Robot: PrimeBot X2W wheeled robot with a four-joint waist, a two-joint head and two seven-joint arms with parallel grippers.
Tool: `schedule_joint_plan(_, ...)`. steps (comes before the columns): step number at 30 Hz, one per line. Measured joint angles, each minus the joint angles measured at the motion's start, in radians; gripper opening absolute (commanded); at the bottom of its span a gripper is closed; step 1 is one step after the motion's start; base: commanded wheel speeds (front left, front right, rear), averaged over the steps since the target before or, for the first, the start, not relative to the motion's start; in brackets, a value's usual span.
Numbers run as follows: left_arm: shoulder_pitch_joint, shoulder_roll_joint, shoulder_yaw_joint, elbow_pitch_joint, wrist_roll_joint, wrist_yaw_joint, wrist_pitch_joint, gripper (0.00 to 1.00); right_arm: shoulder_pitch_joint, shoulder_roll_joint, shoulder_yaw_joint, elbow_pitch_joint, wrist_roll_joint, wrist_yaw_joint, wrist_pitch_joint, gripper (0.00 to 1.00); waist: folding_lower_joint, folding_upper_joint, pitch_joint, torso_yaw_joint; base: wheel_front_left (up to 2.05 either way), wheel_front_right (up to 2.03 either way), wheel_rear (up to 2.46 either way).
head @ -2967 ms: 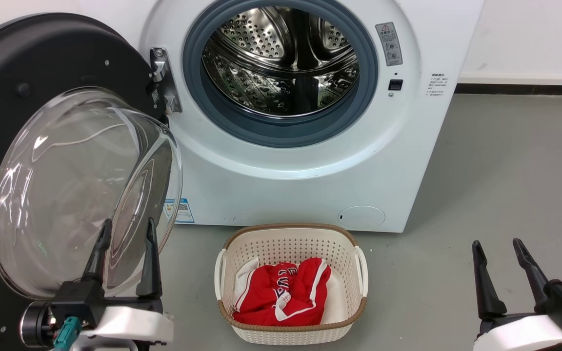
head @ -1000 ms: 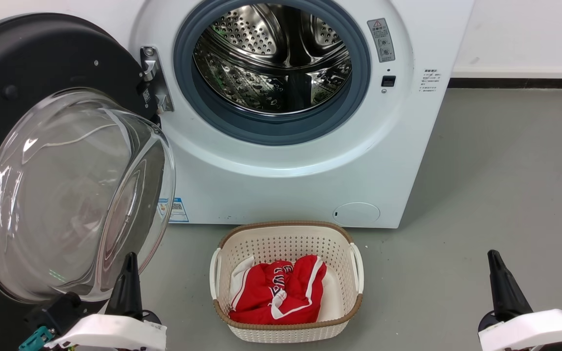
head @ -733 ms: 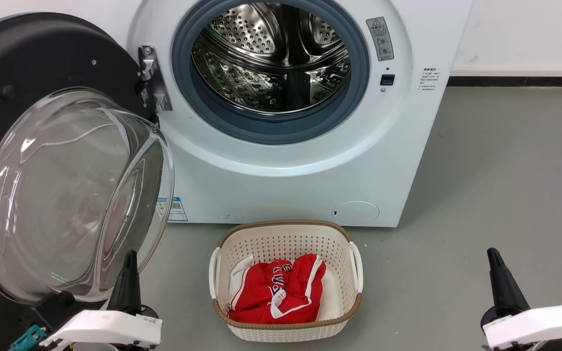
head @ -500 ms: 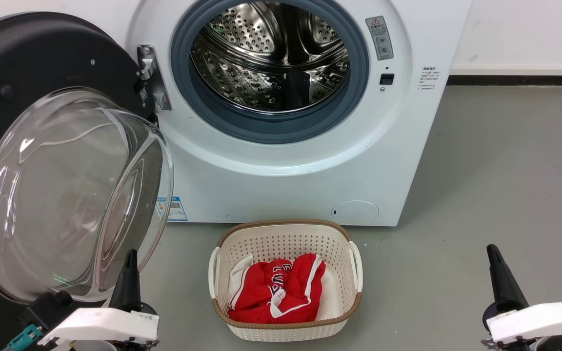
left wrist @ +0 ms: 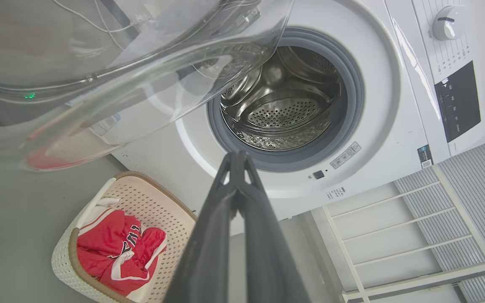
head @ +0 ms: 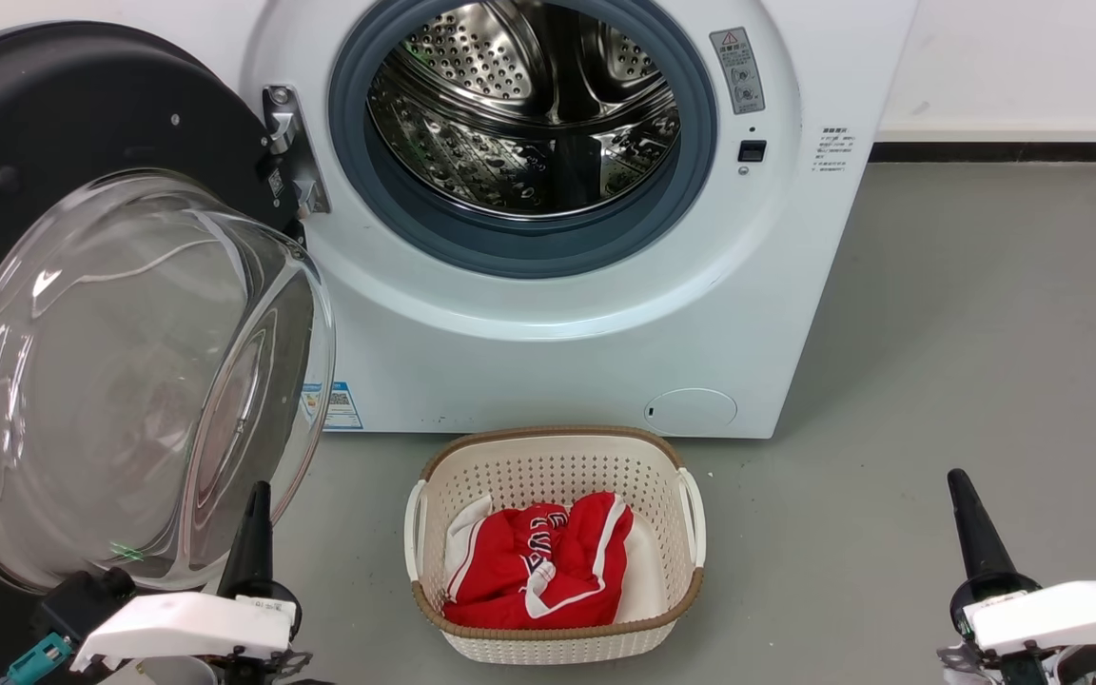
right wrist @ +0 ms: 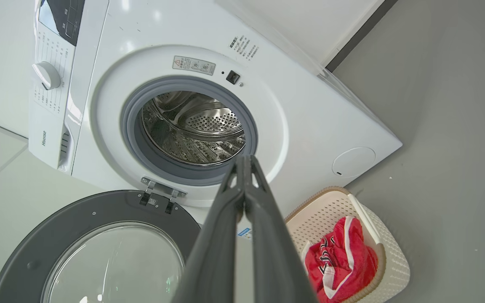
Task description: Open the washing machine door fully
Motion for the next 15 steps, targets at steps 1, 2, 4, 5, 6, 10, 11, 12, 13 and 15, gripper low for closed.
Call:
schedule_joint_plan(1, -0.003, 0.0, 0.0, 0.001, -0.012, 0.0, 0.002, 0.0, -0.002, 0.0, 0.0, 0.001, 0.011, 0.0, 0.005, 0.0, 0.0, 0.0, 0.0, 0.0, 0.0, 0.0, 0.0)
schedule_joint_plan(2, -0.006, 0.0, 0.001, 0.002, -0.024, 0.0, 0.004, 0.0, -0.006, 0.0, -0.001, 0.003, 0.021, 0.0, 0.007, 0.0, 0.0, 0.0, 0.001, -0.001, 0.0, 0.0, 0.0)
schedule_joint_plan(4, -0.011, 0.0, 0.001, 0.003, -0.045, 0.0, 0.011, 0.0, -0.014, 0.0, -0.001, 0.005, 0.045, 0.0, 0.009, 0.0, 0.0, 0.0, 0.001, -0.001, 0.0, 0.0, 0.0)
schedule_joint_plan(5, -0.011, 0.0, 0.002, 0.004, -0.055, 0.0, 0.012, 0.0, -0.017, 0.0, -0.001, 0.006, 0.056, 0.0, 0.011, 0.0, 0.0, 0.0, 0.002, -0.001, 0.0, 0.0, 0.0)
schedule_joint_plan(6, -0.011, 0.0, 0.002, 0.005, -0.068, 0.0, 0.015, 0.0, -0.018, 0.0, -0.002, 0.008, 0.067, 0.0, 0.014, 0.0, 0.0, 0.0, 0.002, -0.002, 0.0, 0.0, 0.0)
schedule_joint_plan(10, -0.013, 0.0, 0.004, 0.008, -0.109, -0.001, 0.027, 0.0, -0.021, 0.0, -0.003, 0.015, 0.11, 0.0, 0.021, 0.0, 0.0, 0.0, 0.003, -0.003, 0.0, 0.0, 0.0)
schedule_joint_plan(11, -0.014, 0.0, 0.004, 0.009, -0.12, -0.001, 0.03, 0.0, -0.023, 0.0, -0.003, 0.016, 0.12, 0.0, 0.024, 0.0, 0.0, 0.0, 0.004, -0.003, 0.0, 0.0, 0.0)
schedule_joint_plan(12, -0.015, 0.0, 0.004, 0.01, -0.132, -0.001, 0.033, 0.0, -0.025, 0.0, -0.004, 0.017, 0.13, 0.0, 0.024, 0.0, 0.0, 0.0, 0.004, -0.003, 0.0, 0.0, 0.0)
schedule_joint_plan(13, -0.016, 0.0, 0.005, 0.011, -0.142, -0.001, 0.034, 0.0, -0.027, 0.0, -0.004, 0.02, 0.139, 0.0, 0.025, 0.0, 0.0, 0.0, 0.004, -0.003, 0.0, 0.0, 0.0)
schedule_joint_plan(15, -0.017, 0.0, 0.005, 0.013, -0.161, -0.002, 0.039, 0.0, -0.034, 0.0, -0.005, 0.022, 0.16, 0.0, 0.03, 0.0, 0.0, 0.0, 0.005, -0.004, 0.0, 0.0, 0.0)
